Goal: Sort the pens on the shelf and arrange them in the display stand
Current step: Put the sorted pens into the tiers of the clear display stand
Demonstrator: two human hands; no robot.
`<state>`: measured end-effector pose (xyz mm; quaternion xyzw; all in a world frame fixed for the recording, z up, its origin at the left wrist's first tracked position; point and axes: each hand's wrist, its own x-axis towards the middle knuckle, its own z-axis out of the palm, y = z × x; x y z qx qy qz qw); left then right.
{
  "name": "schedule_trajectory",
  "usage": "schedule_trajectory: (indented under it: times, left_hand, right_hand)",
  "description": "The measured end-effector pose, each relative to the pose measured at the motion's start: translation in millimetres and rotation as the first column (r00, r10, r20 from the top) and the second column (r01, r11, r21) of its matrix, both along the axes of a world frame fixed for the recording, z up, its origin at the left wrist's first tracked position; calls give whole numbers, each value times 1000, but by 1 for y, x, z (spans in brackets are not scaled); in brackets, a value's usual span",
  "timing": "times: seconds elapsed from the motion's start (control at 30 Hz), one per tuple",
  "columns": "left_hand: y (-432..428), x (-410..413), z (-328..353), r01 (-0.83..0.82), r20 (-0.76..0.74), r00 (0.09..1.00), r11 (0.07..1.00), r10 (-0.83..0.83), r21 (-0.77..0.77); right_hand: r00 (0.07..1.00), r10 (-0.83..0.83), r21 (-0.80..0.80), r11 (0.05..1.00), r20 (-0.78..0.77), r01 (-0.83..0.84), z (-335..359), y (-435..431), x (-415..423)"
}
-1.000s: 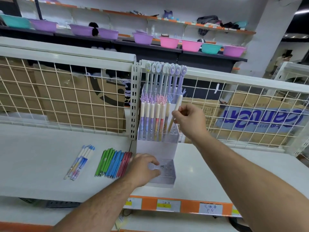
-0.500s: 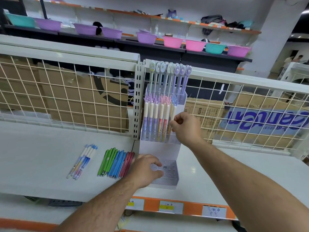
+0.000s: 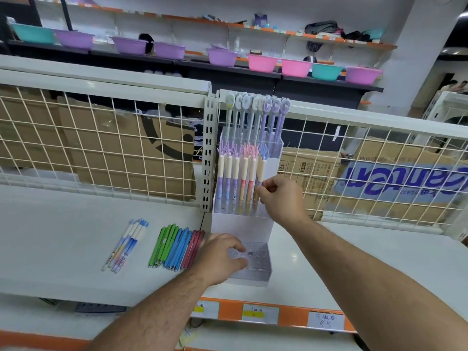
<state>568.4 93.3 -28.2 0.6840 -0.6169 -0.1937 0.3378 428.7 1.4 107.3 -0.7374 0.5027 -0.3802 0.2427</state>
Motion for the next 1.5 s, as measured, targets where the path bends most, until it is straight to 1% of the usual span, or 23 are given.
schedule_trajectory:
  times: [0.2,0.37,0.47,0.67,0.83,0.93,1.03,1.1,1.27,1.37,1.43,1.5]
  left_hand:
    - [0,0,0,-1,-3,1000,1000,1,9]
    - [2,-2,4,-9,10,1000,1000,9,21]
    - [4,-3,7,-22,7,1000,999,21,30]
    - [11,-9,10,-41,14,999,999,41,-3]
    - [22,-7,11,-88,71,994,996,89,-11]
    - [32,1,10,-62,75,995,998,62,-3]
    - [38,16,8,-21,79,997,1000,22,-18]
    - [44,30,9,-24,80,996,999,27,-30]
    - [73,87,3,-46,21,999,998,47,-42]
    - [93,134,-4,-103,61,993,994,104,-25]
    - [104,166,-10,-132,39,990,991,132,-23]
    - [114,194,-14,-168,41,985,986,167,10]
  right_hand:
    - [999,6,-26,1000,48,-5,-8,0,-2]
    - [990,5,-12,1000,141,-3,-20,7,-5]
    - [987,14,1,1000,162,-15,-29,15,-9]
    - [988,109,41,993,107,-114,-60,27,-19]
    - [986,167,59,984,-11,-166,-79,38,-19]
    - [985,171,64,984,-25,-169,-85,47,-13]
    - [983,183,70,981,-28,-181,-87,56,0]
    - [983,183,75,981,-17,-181,-89,64,15]
    - [983,185,58,981,13,-186,-101,95,74]
    - [974,223,47,974,-43,-221,-112,116,115]
    - [972,219,35,976,-83,-217,-125,125,141]
    - [970,202,14,979,-136,-202,-138,131,162]
